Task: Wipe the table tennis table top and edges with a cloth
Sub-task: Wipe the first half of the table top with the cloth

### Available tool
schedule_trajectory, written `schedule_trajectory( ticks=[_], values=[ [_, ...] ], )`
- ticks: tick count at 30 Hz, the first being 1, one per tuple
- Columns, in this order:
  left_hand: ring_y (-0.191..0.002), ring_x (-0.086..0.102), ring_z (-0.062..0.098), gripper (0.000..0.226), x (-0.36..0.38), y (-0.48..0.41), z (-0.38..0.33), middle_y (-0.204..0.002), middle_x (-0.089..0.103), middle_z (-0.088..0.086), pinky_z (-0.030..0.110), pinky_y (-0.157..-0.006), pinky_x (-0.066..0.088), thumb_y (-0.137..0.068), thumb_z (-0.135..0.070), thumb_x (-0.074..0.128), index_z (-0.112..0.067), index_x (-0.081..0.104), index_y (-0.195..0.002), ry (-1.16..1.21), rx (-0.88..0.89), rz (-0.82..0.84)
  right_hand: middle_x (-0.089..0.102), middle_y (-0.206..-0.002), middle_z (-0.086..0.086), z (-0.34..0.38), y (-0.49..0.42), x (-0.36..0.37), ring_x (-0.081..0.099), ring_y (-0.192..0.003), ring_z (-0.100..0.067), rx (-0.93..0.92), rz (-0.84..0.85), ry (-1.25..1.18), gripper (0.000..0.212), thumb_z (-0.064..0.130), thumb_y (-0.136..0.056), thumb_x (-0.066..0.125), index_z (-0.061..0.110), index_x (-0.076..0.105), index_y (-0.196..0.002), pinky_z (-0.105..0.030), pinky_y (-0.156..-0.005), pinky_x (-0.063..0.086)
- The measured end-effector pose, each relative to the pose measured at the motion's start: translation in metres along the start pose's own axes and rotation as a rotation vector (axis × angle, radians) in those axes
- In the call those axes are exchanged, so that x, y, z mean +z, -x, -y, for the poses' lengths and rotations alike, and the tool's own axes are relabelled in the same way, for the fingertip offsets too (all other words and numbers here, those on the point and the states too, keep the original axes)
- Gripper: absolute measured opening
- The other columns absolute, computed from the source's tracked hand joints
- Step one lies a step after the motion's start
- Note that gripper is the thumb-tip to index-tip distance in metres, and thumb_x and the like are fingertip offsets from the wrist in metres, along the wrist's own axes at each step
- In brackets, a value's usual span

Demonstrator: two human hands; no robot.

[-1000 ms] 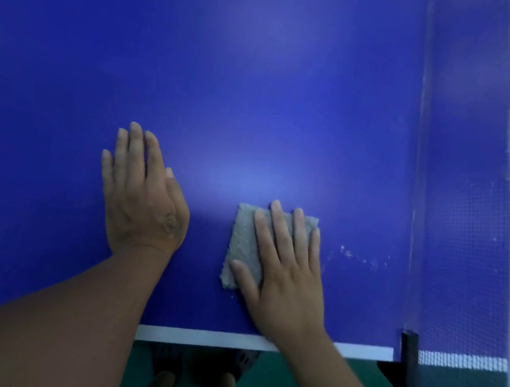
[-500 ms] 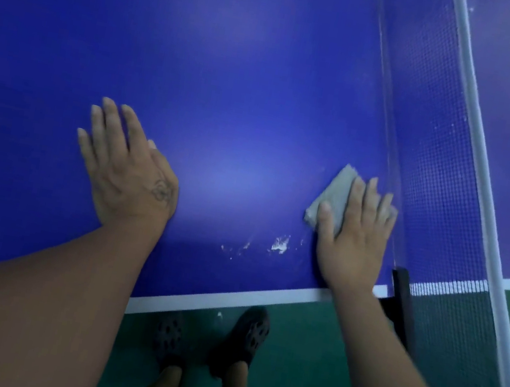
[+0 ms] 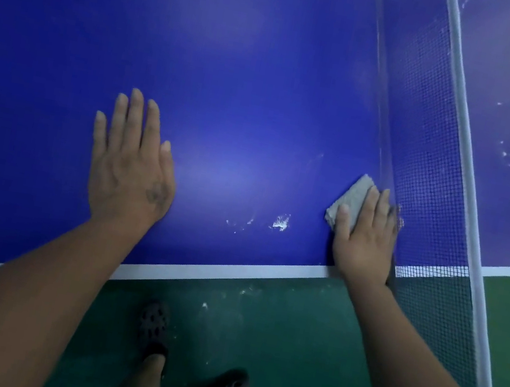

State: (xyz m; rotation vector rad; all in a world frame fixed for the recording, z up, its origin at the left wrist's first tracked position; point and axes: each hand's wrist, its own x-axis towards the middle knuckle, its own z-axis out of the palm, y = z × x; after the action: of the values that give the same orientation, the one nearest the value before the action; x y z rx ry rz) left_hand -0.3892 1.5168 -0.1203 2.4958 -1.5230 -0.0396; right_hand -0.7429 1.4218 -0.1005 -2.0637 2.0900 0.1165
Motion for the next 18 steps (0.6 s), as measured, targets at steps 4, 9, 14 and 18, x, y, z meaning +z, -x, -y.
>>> schedule_trajectory(
  ticks=[4, 9, 14, 18],
  values=[
    [-0.167, 0.009, 0.032, 0.063, -0.013, 0.054, 0.009, -0.179, 0.014, 0.016, 0.055, -0.135, 0.009, -0.115, -0.037, 0.021, -0.008, 0.021, -0.171, -0.012, 0.004, -0.002, 0.01, -0.18, -0.009, 0.013, 0.073, 0.023, 0.002, -0.166, -0.035, -0.184, -0.061, 0.031, 0.074, 0.054, -0.111, 0.029, 0.014, 0.015, -0.172, -0.054, -0.135, 0.004],
    [-0.167, 0.009, 0.033, 0.064, -0.013, 0.061, 0.007, -0.179, 0.016, 0.016, 0.056, -0.134, 0.01, -0.113, -0.037, 0.025, -0.008, 0.023, -0.17, -0.017, -0.013, 0.001, 0.009, -0.18, -0.003, -0.014, 0.079, 0.018, 0.003, -0.167, -0.033, -0.497, 0.026, 0.091, 0.074, 0.055, -0.111, 0.033, 0.016, 0.017, -0.172, -0.056, -0.134, 0.01],
    [-0.167, 0.009, 0.032, 0.065, -0.01, 0.062, 0.007, -0.179, 0.017, 0.015, 0.055, -0.135, 0.009, -0.111, -0.036, 0.028, -0.009, 0.025, -0.17, -0.023, -0.019, -0.015, 0.012, -0.179, -0.015, 0.011, -0.035, -0.004, 0.007, -0.165, -0.042, -0.165, -0.03, 0.021, 0.08, 0.06, -0.107, 0.021, 0.012, 0.015, -0.172, -0.057, -0.134, 0.004],
    [-0.167, 0.011, 0.031, 0.065, -0.009, 0.06, 0.007, -0.178, 0.019, 0.014, 0.055, -0.134, 0.01, -0.11, -0.036, 0.031, -0.01, 0.027, -0.17, -0.008, -0.02, -0.042, 0.008, -0.18, -0.01, 0.074, -0.092, -0.01, 0.001, -0.165, -0.039, -0.062, -0.054, -0.05, 0.075, 0.059, -0.112, 0.028, 0.017, 0.014, -0.172, -0.056, -0.133, 0.0]
  ],
)
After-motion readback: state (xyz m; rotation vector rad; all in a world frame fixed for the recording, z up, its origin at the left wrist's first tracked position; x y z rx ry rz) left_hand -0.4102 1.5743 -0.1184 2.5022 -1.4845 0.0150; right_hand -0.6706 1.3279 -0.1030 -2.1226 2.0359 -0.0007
